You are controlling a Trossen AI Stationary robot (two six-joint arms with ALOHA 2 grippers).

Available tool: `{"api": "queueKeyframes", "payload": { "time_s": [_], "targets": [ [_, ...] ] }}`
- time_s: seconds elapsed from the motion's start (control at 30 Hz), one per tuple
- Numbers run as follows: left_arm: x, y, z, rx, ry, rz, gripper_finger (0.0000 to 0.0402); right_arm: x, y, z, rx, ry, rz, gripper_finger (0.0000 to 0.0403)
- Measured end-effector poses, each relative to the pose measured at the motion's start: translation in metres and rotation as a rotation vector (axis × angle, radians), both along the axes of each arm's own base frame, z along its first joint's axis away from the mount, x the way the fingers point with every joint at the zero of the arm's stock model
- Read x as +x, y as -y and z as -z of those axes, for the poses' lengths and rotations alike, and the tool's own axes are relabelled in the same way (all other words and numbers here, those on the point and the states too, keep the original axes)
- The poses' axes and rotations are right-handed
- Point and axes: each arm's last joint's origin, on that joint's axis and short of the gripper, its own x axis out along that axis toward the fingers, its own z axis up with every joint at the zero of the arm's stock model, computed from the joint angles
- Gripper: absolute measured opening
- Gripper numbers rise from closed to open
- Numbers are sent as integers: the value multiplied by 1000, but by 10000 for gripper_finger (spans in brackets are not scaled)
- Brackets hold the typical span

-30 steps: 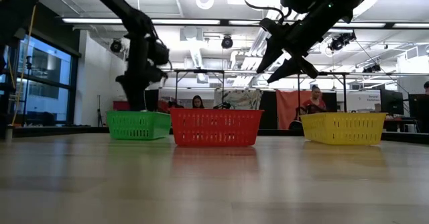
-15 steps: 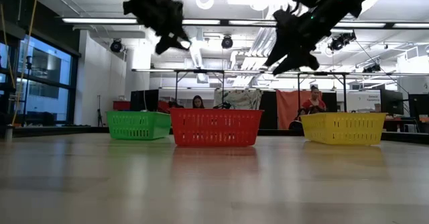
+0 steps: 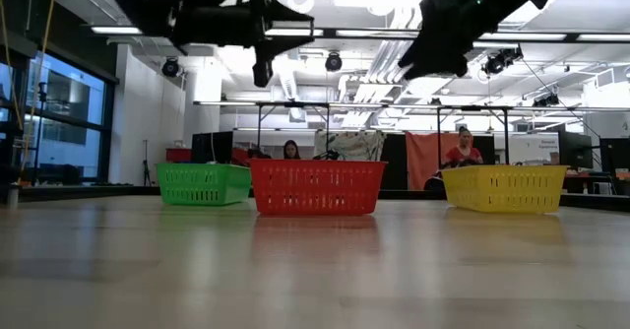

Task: Sort Halloween decoration
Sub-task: Put the black spider toy into the yellow bin

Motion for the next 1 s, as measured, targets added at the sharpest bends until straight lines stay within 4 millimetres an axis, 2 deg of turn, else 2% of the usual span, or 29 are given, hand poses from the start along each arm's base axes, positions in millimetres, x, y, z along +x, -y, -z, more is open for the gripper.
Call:
{"api": "queueKeyframes", "payload": {
  "time_s": [0.17, 0.43, 0.53, 0.7, 1.0],
  "targets": [
    [-4, 20, 8, -34, 118, 34, 117, 12, -15, -8, -43, 94, -101, 177],
    [-16, 24, -10, 61, 181, 194, 117, 38, -39, -27, -180, 351, -218, 177],
    [-20, 23, -15, 96, 202, 198, 117, 44, -45, -27, -209, 383, -238, 177],
    [-22, 24, -18, 111, 213, 195, 117, 46, -53, -33, -219, 441, -170, 177],
    [-20, 26, -18, 88, 211, 141, 117, 45, -61, -34, -275, 436, -194, 177]
  ]
}}
